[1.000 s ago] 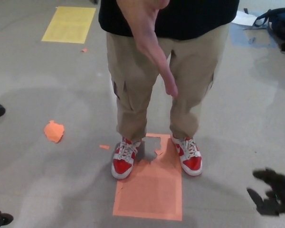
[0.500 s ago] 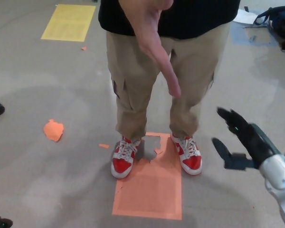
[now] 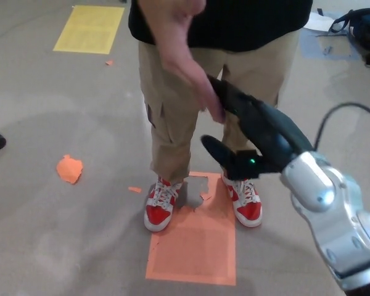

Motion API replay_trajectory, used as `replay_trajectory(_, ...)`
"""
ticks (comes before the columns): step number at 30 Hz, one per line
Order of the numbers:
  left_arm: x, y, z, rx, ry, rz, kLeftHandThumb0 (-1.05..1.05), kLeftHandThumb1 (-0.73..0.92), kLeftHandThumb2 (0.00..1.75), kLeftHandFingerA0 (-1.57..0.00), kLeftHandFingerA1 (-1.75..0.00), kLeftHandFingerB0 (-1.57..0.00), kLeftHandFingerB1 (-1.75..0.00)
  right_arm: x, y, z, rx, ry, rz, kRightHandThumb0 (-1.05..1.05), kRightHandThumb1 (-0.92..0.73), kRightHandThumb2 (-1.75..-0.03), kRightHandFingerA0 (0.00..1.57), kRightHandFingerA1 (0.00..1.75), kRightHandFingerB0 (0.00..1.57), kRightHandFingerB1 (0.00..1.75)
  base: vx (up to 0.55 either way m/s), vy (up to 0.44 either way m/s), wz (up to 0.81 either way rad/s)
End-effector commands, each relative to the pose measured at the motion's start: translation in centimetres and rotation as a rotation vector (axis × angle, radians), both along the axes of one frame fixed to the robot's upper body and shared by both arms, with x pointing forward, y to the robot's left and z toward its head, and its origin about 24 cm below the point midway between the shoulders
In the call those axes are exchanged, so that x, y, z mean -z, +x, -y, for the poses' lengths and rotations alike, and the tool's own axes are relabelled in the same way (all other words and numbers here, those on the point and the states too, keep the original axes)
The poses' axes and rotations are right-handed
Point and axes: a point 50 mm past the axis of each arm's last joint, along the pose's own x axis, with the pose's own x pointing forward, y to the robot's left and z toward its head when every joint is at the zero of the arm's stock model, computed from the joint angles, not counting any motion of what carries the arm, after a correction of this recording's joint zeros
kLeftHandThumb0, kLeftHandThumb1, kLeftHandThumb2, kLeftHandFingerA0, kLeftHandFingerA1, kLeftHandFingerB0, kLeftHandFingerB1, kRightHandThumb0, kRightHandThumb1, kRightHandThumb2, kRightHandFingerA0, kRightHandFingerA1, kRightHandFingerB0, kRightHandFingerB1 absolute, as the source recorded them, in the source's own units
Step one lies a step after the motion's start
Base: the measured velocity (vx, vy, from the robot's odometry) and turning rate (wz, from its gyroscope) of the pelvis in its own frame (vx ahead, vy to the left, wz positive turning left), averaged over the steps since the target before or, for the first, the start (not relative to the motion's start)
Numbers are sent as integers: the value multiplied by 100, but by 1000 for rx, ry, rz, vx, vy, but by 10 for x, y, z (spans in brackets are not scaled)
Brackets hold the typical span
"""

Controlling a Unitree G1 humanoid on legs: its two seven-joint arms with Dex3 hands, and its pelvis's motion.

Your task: The robot extends its right arm to grab a person's hand and shakes it

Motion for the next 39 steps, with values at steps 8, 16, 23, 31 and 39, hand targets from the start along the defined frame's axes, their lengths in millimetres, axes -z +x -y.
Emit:
replay_trajectory(8,-9,-7,-9,-24,-50,66,-66,67,98,-2,-35,-2,-31,-56,15,-32,109,-213,-56,-95,-80,-117,0,29,0,8,0,0,0)
replay_trajectory(16,-10,-2,-9,-31,-46,66,-70,67,100,-4,-40,-3,-32,-55,43,-26,190,-259,-125,-87,-92,-69,2,33,0,0,0,0,0)
replay_trajectory(23,-8,0,-7,-25,-33,62,-67,68,98,-2,-40,-4,-33,-49,72,-23,275,-312,-216,-92,-74,-108,1,43,0,7,0,0,0)
replay_trajectory(31,-9,-2,-8,-2,-13,63,-69,69,101,-2,-40,-5,-32,-16,90,-12,335,-482,-276,-73,-63,-93,36,54,0,16,0,0,0)
replay_trajectory(39,-9,-3,-10,-5,-24,55,-67,70,102,-3,-35,-2,-31,20,91,7,354,-531,-317,-36,-76,-62,107,76,34,35,0,0,0)
